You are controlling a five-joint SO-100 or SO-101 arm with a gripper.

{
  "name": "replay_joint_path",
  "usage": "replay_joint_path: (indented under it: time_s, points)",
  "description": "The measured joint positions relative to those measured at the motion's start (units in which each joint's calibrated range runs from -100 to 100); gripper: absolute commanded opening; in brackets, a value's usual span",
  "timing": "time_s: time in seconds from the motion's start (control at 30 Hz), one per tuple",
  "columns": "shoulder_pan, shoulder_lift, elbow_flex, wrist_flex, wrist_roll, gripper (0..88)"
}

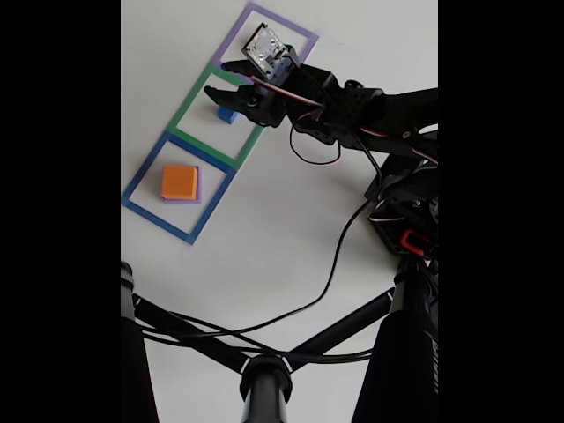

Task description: Tower of hanoi

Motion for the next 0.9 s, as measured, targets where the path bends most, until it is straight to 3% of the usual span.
replay_joint_path:
  time_s: [0.33,0.53,0.67,0.9]
  points:
    - [5.24,-12.24,-35.16,60.67,0.0,0.1]
    - [8.68,-7.85,-65.27,88.12,0.0,0.1]
    - [12.85,-7.26,-75.2,96.23,0.0,0.1]
    - [18.75,-7.26,-78.33,100.0,-0.59,1.3]
